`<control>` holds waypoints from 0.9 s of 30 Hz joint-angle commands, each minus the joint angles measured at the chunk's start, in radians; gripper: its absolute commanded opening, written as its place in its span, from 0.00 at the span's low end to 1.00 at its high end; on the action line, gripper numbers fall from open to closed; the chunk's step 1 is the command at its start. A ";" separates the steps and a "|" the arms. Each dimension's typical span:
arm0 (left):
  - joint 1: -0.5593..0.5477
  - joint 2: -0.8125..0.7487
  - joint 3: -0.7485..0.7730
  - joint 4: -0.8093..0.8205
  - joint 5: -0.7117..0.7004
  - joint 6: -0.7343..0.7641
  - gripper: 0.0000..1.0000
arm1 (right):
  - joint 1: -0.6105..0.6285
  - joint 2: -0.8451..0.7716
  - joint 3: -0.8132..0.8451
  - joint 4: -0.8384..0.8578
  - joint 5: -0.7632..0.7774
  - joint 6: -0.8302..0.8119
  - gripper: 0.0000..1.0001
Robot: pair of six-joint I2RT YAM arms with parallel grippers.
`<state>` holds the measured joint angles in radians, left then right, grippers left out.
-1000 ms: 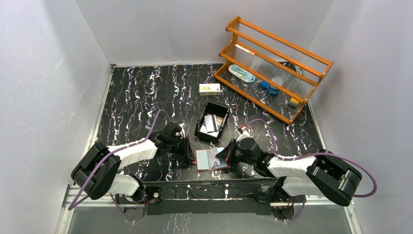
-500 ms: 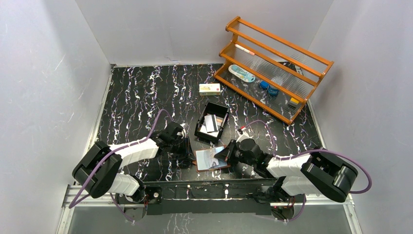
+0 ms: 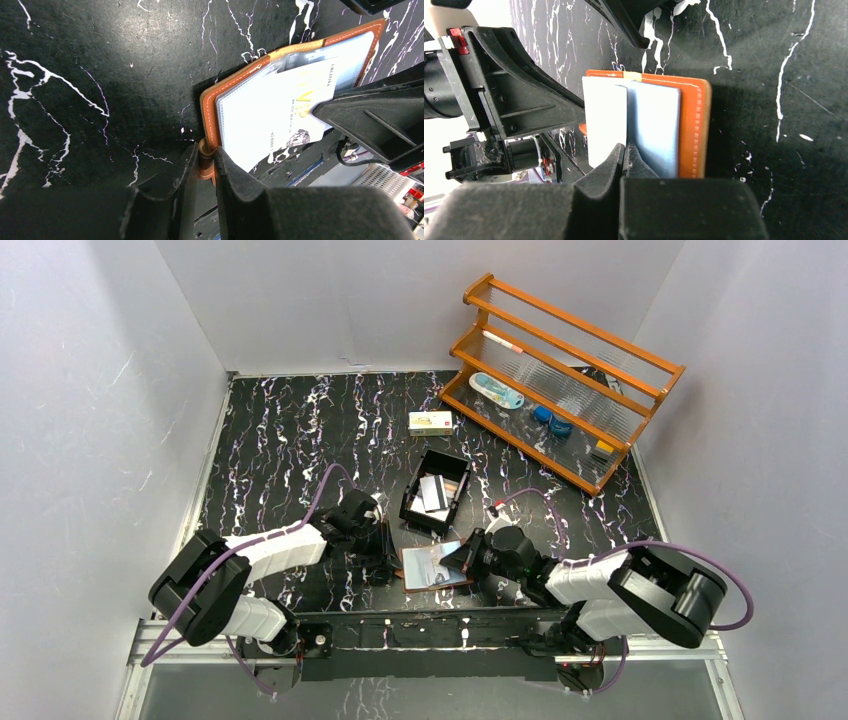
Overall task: Put the credit cards into the card holder
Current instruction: Insert the credit card into the card holder.
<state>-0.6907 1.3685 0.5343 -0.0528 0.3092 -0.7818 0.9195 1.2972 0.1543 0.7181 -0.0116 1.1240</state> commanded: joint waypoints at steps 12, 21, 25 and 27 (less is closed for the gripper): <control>-0.033 0.048 0.006 -0.059 -0.039 0.016 0.18 | 0.013 0.057 -0.014 0.152 -0.016 -0.005 0.00; -0.048 0.055 0.006 -0.059 -0.044 0.006 0.18 | 0.030 0.081 0.031 0.111 0.005 -0.029 0.02; -0.052 0.051 0.012 -0.061 -0.047 0.007 0.18 | 0.072 0.072 0.121 -0.102 0.051 -0.065 0.12; -0.052 0.048 0.013 -0.064 -0.048 0.007 0.18 | 0.080 0.041 0.157 -0.245 0.090 -0.072 0.20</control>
<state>-0.7177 1.3861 0.5549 -0.0612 0.2924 -0.7830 0.9668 1.3685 0.2173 0.7120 0.0158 1.0954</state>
